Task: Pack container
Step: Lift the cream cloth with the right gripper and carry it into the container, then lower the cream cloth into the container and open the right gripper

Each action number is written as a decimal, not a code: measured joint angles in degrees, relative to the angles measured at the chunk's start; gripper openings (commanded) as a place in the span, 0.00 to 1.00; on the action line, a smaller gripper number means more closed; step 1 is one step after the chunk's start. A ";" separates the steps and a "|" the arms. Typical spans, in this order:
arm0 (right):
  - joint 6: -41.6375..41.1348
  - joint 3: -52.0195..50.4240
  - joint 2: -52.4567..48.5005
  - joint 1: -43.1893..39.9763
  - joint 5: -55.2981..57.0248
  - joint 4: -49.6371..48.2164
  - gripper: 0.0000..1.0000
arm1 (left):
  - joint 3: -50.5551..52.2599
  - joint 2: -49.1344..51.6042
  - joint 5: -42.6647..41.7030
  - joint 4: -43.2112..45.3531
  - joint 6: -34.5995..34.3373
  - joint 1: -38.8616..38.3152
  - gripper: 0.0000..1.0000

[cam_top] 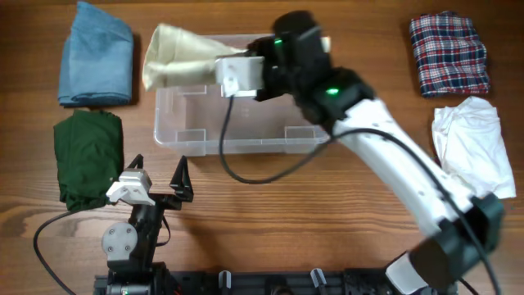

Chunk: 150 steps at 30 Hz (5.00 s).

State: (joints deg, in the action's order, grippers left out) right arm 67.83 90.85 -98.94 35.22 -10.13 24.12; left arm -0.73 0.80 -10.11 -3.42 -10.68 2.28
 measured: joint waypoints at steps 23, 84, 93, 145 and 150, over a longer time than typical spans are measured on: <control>8.81 0.00 -15.61 -0.50 17.40 -12.20 0.04 | 0.02 0.00 0.00 0.02 0.00 0.00 1.00; 3.48 0.48 -19.63 6.51 20.76 -5.88 0.74 | 0.00 0.00 0.00 0.00 0.00 0.00 1.00; -1.27 0.50 -10.43 8.39 20.81 3.17 0.75 | 0.02 0.00 0.00 0.00 0.00 0.00 1.00; -41.77 0.94 -16.00 -2.62 10.21 -13.90 0.04 | 0.00 0.00 0.00 0.00 0.00 0.00 1.00; -41.75 0.94 -18.16 -3.41 10.19 -15.98 0.04 | 0.02 0.00 0.00 0.00 0.00 0.00 1.00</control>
State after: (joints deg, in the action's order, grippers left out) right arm 26.09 91.79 -117.10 31.81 0.05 8.14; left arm -0.71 0.80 -10.11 -3.42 -10.68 2.28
